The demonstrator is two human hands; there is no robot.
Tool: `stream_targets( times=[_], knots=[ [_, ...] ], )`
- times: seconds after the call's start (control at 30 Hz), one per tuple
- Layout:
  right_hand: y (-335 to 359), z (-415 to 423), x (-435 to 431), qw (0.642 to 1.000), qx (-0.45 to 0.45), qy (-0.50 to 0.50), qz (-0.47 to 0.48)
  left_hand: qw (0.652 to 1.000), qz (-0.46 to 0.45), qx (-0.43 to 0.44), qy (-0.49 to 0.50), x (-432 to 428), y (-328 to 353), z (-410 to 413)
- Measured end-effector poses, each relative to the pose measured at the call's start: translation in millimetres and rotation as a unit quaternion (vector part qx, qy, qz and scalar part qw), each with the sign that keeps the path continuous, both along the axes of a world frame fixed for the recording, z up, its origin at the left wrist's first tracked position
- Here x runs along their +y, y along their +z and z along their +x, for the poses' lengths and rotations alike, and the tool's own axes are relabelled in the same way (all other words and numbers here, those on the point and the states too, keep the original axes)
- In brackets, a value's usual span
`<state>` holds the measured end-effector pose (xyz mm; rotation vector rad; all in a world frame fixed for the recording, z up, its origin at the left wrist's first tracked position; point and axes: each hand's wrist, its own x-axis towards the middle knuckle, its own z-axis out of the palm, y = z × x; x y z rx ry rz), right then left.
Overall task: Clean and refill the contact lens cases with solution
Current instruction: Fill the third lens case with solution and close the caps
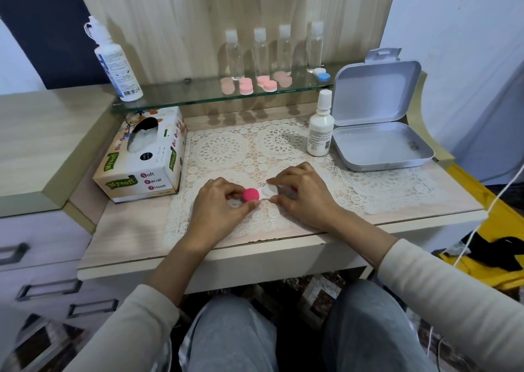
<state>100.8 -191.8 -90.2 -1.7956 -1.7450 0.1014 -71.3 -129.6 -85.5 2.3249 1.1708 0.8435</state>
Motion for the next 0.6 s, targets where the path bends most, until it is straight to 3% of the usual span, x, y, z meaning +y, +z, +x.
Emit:
stream_targets(
  times=[0.2, 0.37, 0.6],
  knots=[
    [15.0, 9.4, -6.2, 0.999, 0.012, -0.019, -0.030, 1.000, -0.011, 0.005, -0.007, 0.4, -0.6, -6.3],
    [27.0, 22.2, -7.9, 0.982, -0.133, -0.075, -0.108, 0.999, -0.020, 0.007, -0.032, 2.4, -2.6, -9.1],
    [40.8, 16.9, -9.0, 0.989, -0.068, 0.006, -0.128, 0.999, -0.002, 0.007, -0.040, 4.5, -7.7, -6.0]
  ],
)
